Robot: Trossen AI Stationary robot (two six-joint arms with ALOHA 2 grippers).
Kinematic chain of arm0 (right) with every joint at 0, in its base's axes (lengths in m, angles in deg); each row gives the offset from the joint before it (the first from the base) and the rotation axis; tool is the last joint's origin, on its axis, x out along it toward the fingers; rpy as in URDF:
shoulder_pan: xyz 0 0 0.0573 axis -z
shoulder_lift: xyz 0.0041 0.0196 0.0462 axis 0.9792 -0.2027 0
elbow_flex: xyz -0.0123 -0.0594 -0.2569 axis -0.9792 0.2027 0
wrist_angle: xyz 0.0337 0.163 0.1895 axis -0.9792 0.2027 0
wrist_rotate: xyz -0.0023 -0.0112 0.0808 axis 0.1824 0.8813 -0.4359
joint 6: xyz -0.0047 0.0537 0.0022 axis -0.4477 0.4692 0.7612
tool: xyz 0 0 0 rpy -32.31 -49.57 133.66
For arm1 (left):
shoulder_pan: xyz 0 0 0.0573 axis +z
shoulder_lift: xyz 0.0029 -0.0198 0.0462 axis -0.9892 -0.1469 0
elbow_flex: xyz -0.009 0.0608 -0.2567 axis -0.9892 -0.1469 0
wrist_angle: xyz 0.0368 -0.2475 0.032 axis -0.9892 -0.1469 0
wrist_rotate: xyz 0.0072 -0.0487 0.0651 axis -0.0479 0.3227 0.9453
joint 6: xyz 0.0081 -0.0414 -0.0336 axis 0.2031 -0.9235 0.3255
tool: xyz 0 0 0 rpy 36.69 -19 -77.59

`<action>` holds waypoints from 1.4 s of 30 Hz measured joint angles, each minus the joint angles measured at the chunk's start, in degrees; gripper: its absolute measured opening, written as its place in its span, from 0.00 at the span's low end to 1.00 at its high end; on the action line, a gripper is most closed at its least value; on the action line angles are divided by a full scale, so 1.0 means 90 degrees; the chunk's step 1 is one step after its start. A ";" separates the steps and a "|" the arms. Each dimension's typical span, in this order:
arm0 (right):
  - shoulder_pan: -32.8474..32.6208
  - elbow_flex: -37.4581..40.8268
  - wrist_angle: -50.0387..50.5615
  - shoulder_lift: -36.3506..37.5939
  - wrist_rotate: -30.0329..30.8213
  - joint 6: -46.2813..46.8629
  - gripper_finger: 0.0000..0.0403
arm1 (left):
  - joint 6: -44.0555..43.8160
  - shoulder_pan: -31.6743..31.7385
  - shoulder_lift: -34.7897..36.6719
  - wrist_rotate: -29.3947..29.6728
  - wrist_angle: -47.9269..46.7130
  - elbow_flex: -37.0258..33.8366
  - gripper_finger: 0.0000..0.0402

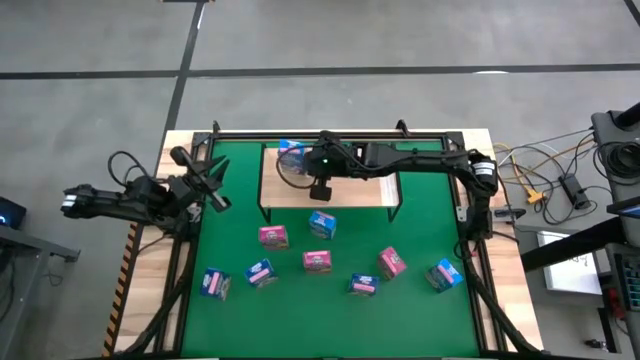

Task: Stack cereal on shelf
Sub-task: Put the center light blue cereal box on the shelf

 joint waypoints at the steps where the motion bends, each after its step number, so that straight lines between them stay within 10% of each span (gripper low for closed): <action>1: 0.0021 0.0008 -0.0093 0.0000 -0.0005 -0.0002 0.02 | -0.0001 0.0000 -0.0015 0.0000 0.0001 0.0000 0.09; 15: 0.0035 0.0146 -0.0140 0.0024 -0.0070 0.0078 0.02 | -0.0003 0.0000 -0.0110 0.0002 0.0003 0.0000 0.09; 19: -0.0053 0.0148 0.0084 0.0058 -0.1144 0.0088 0.02 | -0.0003 0.0000 -0.0110 0.0005 0.0001 0.0000 0.09; 42: -0.0078 0.1642 -0.4045 -0.0048 -0.0751 -0.0531 0.02 | -0.0003 0.0000 -0.0110 0.0007 0.0021 0.0000 0.09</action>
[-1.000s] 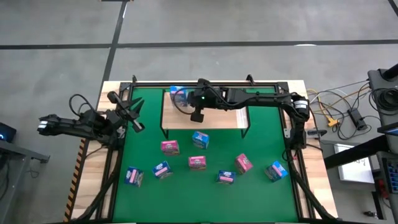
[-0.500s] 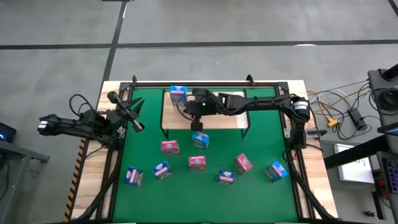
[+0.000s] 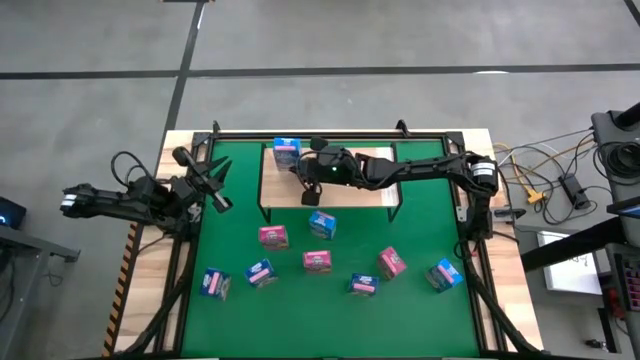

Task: Stack cereal on shelf
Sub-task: Put the center light blue cereal box on the shelf

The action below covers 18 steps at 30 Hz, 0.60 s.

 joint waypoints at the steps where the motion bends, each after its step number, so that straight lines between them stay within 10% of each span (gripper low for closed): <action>1: 0.0013 0.0000 -0.0055 -0.0037 0.0000 -0.0017 0.02 | 0.0000 0.0000 0.0000 0.0000 0.0001 0.0000 0.09; 18: 0.0148 0.0010 -0.0492 -0.0268 0.0279 -0.0220 0.02 | 0.0000 0.0000 0.0000 0.0000 0.0028 0.0000 0.09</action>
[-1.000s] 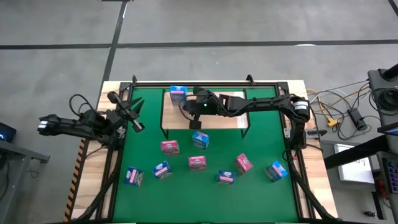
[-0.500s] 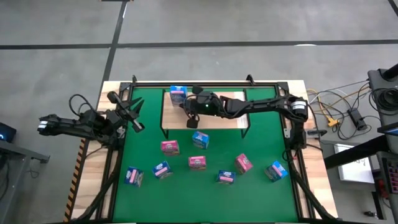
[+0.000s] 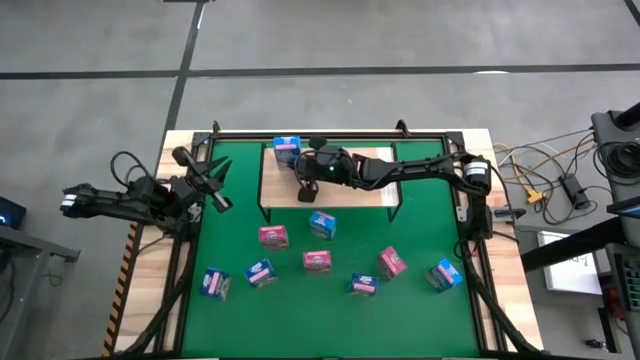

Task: Stack cereal on shelf
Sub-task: Put the center light blue cereal box on the shelf

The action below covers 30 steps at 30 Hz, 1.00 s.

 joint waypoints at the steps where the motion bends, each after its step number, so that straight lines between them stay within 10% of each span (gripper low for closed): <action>1: 0.0017 -0.0001 0.0000 -0.0002 0.0000 -0.0004 0.02 | 0.0000 0.0001 0.0000 0.0000 0.0000 0.0000 0.09; 23: -0.0057 -0.0051 0.1473 0.0482 0.0006 0.0417 0.02 | 0.0002 0.0001 -0.0002 0.0000 -0.0002 0.0000 0.09; 30: 0.0066 -0.0051 0.2064 0.0813 0.1030 0.0487 0.02 | 0.0001 0.0000 -0.0002 0.0000 -0.0002 0.0000 0.09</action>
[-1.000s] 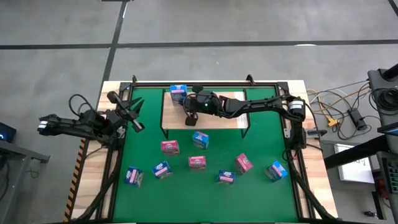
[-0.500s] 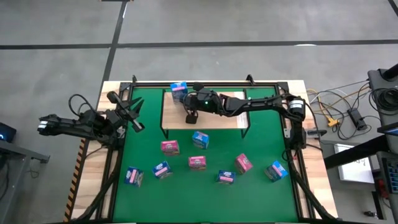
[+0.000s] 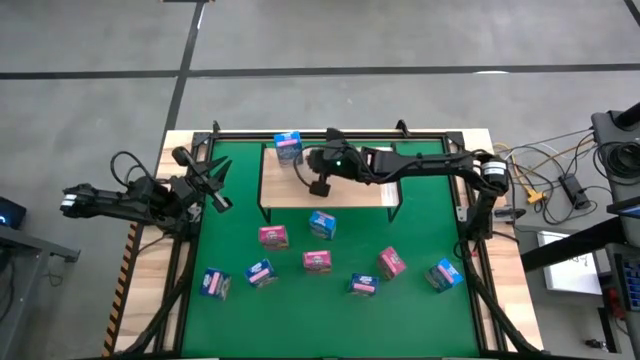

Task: Stack cereal on shelf
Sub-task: Put the center light blue cereal box on the shelf

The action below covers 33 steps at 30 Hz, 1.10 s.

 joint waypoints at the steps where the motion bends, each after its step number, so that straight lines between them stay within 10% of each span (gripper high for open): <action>1: 0.0062 0.0000 -0.0036 0.0000 0.0051 -0.0035 0.02 | 0.0002 0.0002 0.0000 0.0000 0.0001 0.0000 0.09; 33: 0.0325 0.0000 -0.0392 -0.0215 -0.1226 0.0406 0.02 | 0.0004 0.0001 0.0010 -0.0002 0.0046 0.0007 0.09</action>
